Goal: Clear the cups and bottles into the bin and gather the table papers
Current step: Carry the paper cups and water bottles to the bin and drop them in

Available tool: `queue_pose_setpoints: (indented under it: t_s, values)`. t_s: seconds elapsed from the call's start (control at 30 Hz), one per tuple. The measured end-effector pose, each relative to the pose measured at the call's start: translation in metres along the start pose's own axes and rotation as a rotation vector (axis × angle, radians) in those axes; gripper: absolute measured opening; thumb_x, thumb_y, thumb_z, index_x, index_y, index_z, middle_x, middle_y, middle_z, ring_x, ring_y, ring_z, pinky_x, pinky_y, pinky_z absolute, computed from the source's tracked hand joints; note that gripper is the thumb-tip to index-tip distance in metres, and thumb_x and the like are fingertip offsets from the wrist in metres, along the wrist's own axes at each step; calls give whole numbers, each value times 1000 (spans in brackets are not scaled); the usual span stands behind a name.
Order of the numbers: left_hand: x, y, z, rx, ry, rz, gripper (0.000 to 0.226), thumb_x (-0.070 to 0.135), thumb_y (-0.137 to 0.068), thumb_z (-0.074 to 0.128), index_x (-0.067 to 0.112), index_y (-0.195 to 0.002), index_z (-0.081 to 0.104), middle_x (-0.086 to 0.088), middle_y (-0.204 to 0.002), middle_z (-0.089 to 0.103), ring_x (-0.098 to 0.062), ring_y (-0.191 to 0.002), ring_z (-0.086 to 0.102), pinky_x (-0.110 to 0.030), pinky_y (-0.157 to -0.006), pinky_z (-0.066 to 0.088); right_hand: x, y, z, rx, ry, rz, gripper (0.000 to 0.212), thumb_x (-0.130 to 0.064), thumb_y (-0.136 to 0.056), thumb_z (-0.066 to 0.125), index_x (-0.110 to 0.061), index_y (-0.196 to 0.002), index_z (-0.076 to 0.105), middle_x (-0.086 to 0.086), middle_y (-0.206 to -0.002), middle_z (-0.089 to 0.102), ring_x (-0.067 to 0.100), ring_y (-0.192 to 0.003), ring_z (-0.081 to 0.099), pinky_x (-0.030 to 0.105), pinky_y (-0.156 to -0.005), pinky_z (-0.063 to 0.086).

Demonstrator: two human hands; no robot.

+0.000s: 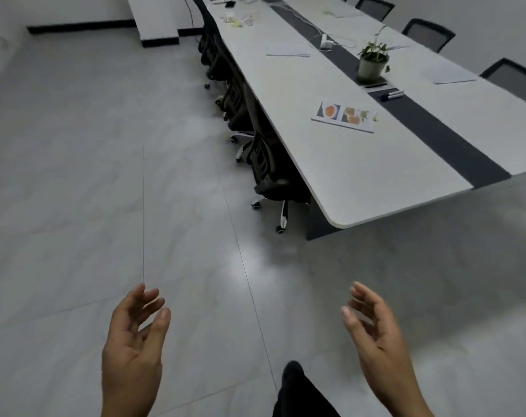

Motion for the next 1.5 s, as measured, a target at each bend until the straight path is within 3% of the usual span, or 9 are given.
queue_pose_setpoints:
  t_s: [0.27,0.53,0.7,0.77,0.93,1.07,1.17,1.37,1.5]
  values:
    - [-54,-210,25,98,-58,-157,41,4,-93,61,28,-125,55,6,-116,66,-22,-114,63,-48,-99,51,-14,-206,171,-129,3,23,37,-40,-90,61,-45,-126,55,-17,-129,58,-11,-112,57,12,-84,46]
    - [18,-440,22,162,-140,-143,40,28,-92,62,33,-131,54,12,-118,66,-13,-116,62,-48,-101,49,-166,-415,345,-358,37,-127,44,-31,-96,62,-32,-139,52,-21,-132,56,-13,-117,53,2,-85,43]
    - [8,-560,18,254,-96,-160,44,37,-81,63,37,-125,57,13,-117,67,-11,-112,64,-48,-100,50,-207,-527,448,-429,38,-125,38,-28,-95,64,-37,-132,56,-20,-130,60,0,-118,59,25,-94,51]
    - [-14,-619,22,272,-75,-193,35,30,-86,64,42,-118,57,11,-115,68,-12,-111,64,-50,-100,50,-210,-577,494,-426,51,-106,36,-27,-95,64,-37,-129,58,-19,-129,61,-1,-116,60,33,-97,53]
    - [-39,-802,33,252,-46,-248,34,19,-94,64,40,-120,56,9,-118,66,-11,-113,63,-51,-102,49,-247,-700,591,-405,107,-88,38,-26,-95,66,-36,-130,57,-17,-131,60,-5,-114,59,16,-87,47]
    - [-1,-956,62,149,-77,-207,35,22,-95,63,34,-127,54,12,-118,65,-11,-115,61,-49,-102,49,-309,-796,629,-297,82,-104,39,-23,-94,67,-34,-130,59,-17,-128,63,-5,-114,60,14,-90,47]
    - [25,-1062,96,63,-108,-150,35,23,-95,63,34,-127,54,12,-117,66,-11,-115,62,-48,-102,49,-340,-861,654,-223,28,-90,39,-25,-93,67,-33,-131,60,-18,-126,64,-4,-115,60,9,-86,46]
    - [4,-1253,184,-57,-167,-147,33,23,-94,64,47,-116,55,14,-117,67,-10,-114,63,-49,-100,50,-333,-1018,734,-113,-15,-39,40,-28,-93,67,-34,-132,59,-18,-128,63,-1,-115,61,20,-94,46]
    - [-10,-1379,237,-89,-203,-199,33,22,-94,63,41,-120,54,11,-118,66,-9,-113,63,-50,-103,48,-348,-1149,799,-134,3,-20,41,-26,-94,67,-30,-134,58,-16,-129,60,-3,-114,59,10,-85,45]
Point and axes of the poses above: each hand's wrist, its own y-axis away from the middle knuckle, its own z-axis out of the palm, x = y × z, the point moved 10 cm from there along -y, towards the middle knuckle
